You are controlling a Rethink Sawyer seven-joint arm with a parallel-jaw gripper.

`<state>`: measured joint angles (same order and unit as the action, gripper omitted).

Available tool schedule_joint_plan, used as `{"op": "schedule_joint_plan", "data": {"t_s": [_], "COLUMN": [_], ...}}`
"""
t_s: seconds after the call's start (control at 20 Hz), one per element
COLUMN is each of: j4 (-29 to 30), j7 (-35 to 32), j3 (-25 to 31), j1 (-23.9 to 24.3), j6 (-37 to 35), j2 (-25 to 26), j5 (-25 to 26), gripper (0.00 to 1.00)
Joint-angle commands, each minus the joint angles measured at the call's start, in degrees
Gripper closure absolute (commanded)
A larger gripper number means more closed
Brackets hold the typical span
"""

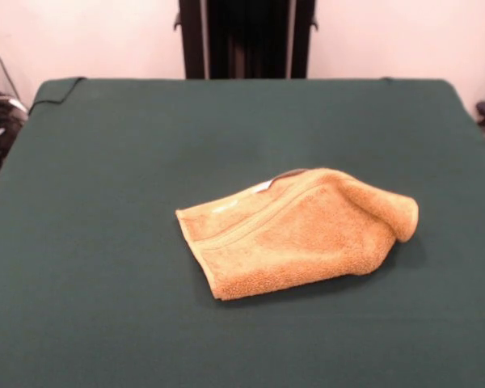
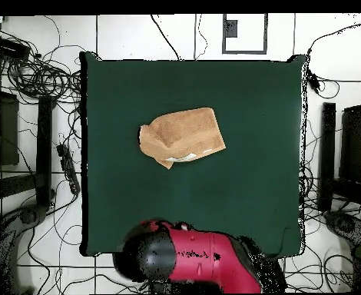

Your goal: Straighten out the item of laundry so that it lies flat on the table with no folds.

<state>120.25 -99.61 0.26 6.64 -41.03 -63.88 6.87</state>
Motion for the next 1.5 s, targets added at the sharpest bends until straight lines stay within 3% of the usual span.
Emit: {"op": "schedule_joint_plan", "data": {"t_s": [0.05, 0.2, 0.45, 1.0, 1.25, 1.5], "j4": [-14.05, -17.32, -20.8, -16.69, -15.85, -14.23], "j7": [-0.48, 0.04, -0.44, -4.33, -4.33, -4.3], "j3": [8.02, 8.56, 8.33, 6.87, 6.84, 5.84], "j1": [0.15, 0.45, 0.65, 1.25, 1.38, 0.23], "j6": [0.46, -0.32, 4.66, 17.21, 20.82, 17.59], "j2": [15.37, 19.57, 26.96, 34.9, 36.35, 31.29], "j5": [2.26, 1.89, 2.36, 2.02, 2.61, 2.48], "gripper": [0.0, 0.0, 0.0, 0.0, 0.0, 0.0]}}
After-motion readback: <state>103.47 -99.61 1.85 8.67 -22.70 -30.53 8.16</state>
